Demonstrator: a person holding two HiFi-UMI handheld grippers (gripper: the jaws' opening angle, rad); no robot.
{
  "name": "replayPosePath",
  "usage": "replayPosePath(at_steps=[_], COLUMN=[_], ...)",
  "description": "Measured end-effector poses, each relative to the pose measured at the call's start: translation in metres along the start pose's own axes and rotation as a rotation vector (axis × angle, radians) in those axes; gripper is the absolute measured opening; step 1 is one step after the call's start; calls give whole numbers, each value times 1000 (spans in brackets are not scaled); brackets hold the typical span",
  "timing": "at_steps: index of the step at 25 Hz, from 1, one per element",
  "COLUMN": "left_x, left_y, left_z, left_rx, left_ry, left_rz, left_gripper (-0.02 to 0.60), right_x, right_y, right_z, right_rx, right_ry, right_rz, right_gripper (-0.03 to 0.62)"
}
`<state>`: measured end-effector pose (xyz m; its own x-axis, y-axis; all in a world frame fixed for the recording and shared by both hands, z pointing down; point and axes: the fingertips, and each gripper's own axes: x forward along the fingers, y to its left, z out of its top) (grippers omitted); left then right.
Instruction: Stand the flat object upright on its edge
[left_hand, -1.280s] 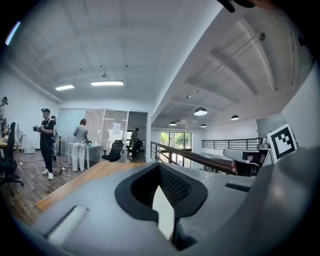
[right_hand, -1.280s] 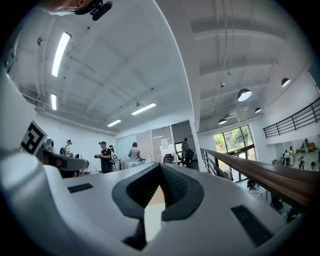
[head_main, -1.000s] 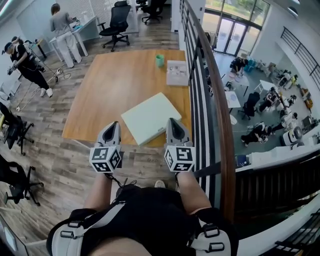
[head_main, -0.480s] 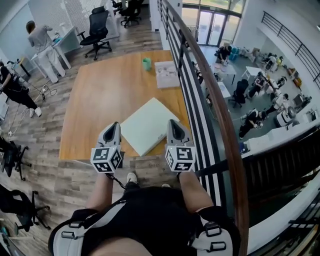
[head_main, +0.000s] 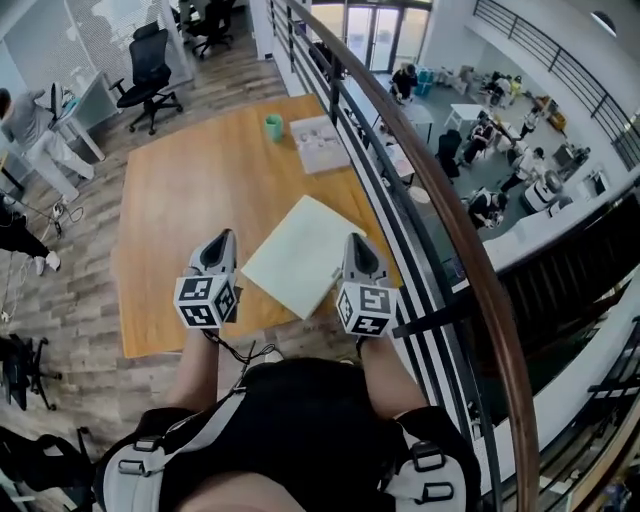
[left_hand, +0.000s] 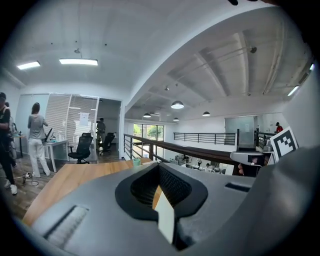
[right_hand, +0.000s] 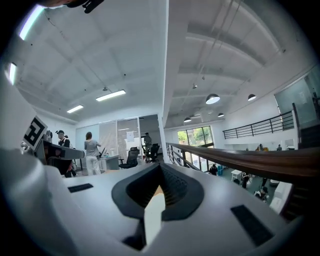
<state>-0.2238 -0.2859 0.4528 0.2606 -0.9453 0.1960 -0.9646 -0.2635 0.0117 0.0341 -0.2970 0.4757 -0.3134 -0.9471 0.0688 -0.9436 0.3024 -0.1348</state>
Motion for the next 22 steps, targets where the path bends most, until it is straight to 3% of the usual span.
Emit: replayPosePath(at_steps=[10, 15, 19, 22], left_x=[41, 73, 98, 114], left_y=[20, 11, 3, -3], left_z=[-32, -61, -92, -115], left_rx=[5, -3, 36, 15], left_ry=[111, 238, 355, 424], left_rz=[-191, -342, -415, -469], left_gripper=[8, 135, 169, 176], right_x=[-9, -8, -8, -8], right_y=[-9, -22, -26, -27], right_z=[-42, -86, -117, -140], right_rx=[66, 185, 258, 304], right_ry=[94, 210, 302, 366], right_rz=[-217, -271, -285, -279], right_gripper=[12, 68, 92, 111])
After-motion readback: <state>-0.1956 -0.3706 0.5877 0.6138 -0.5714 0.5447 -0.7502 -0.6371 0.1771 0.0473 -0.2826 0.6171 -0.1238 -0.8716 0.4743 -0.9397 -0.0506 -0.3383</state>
